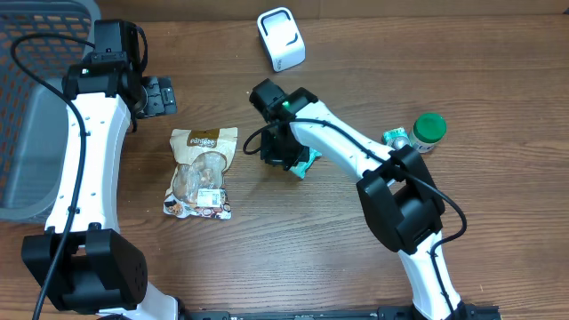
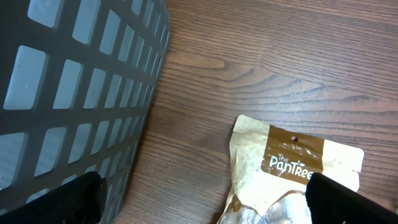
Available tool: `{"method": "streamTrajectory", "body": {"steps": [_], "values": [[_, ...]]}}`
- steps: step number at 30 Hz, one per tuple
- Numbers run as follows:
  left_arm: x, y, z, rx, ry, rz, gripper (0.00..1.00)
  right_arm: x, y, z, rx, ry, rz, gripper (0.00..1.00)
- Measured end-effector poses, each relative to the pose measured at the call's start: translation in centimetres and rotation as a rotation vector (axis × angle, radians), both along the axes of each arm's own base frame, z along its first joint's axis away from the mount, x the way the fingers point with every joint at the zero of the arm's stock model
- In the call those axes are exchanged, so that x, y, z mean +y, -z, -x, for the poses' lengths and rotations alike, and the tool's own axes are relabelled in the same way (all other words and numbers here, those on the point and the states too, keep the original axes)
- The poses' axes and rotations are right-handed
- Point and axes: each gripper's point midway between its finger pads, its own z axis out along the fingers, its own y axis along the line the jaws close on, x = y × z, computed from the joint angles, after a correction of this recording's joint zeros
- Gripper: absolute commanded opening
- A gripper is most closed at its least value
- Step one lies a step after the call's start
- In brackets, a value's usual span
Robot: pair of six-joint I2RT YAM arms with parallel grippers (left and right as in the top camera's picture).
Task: Scan the item barcode
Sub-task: 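Lower the wipes pack onto the table below the white scanner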
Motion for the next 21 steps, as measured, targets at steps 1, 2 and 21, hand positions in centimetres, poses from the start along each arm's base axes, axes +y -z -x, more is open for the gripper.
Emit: {"method": "streamTrajectory", "body": {"steps": [1,2,21], "values": [[0.0,0.0,0.0,0.0,0.0,0.0,0.99,-0.4,-0.1,-0.2,0.003,0.009,0.002,0.26],[0.0,0.0,0.0,0.0,0.0,0.0,1.0,-1.2,-0.5,-0.5,0.008,0.03,0.004,0.3],[0.0,0.0,0.0,0.0,0.0,0.0,1.0,-6.8,-1.2,-2.8,0.01,0.162,0.019,0.54]]}}
